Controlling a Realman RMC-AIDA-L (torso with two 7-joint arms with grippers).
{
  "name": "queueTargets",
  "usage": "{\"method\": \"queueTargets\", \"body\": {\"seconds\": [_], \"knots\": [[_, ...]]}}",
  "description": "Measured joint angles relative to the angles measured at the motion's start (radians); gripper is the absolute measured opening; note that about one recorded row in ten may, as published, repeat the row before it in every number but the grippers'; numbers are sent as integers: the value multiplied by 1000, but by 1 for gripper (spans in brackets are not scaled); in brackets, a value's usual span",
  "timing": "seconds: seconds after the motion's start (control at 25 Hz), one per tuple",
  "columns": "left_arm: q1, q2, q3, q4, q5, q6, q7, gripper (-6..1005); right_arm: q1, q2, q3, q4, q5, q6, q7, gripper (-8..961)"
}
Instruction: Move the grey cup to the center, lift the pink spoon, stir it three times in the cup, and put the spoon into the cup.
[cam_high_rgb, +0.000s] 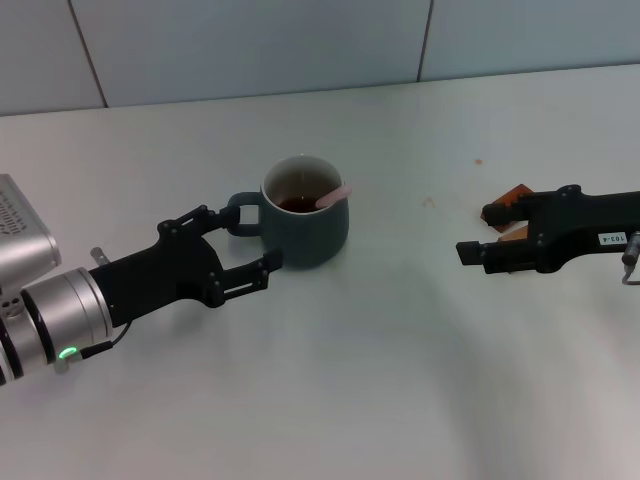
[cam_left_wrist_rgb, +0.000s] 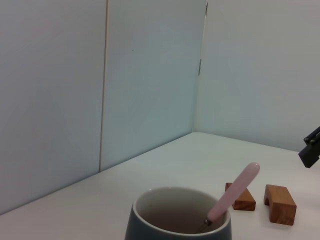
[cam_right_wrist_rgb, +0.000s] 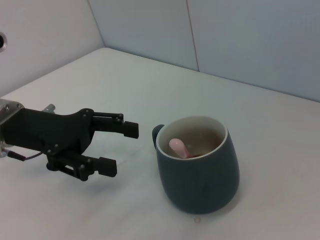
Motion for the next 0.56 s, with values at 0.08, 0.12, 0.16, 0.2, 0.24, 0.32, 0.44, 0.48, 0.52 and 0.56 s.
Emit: {"method": "queueTargets", "body": {"seconds": [0.08,0.12,0.16,0.2,0.24,0.32,0.44,0.48,0.52,0.56], "knots": [[1,-1,0,-1,0,-2,1,847,0,0,0,0,0,0,0,742],[1,-1,0,-1,0,-2,1,847,0,0,0,0,0,0,0,742],[1,-1,-1,-1,0,-2,1,847,0,0,0,0,0,0,0,742],[2,-1,-1,-1,0,-2,2,847,0,-1,1,0,0,0,0,742],[2,-1,-2,-1,0,-2,2,847,0,-1,1,0,0,0,0,742],[3,-1,-3,-2,0,-2,2,847,0,-1,4,0,0,-1,0,742],[4,-1,-5,-2,0,-2,3,847,2,1,11,0,0,-1,-2,742],[5,-1,-6,-3,0,-2,3,847,2,2,14,0,0,-1,-4,742],[5,-1,-6,-3,0,-2,3,847,2,2,14,0,0,-1,-4,742],[5,-1,-6,-3,0,-2,3,847,2,2,14,0,0,-1,-5,742]]}}
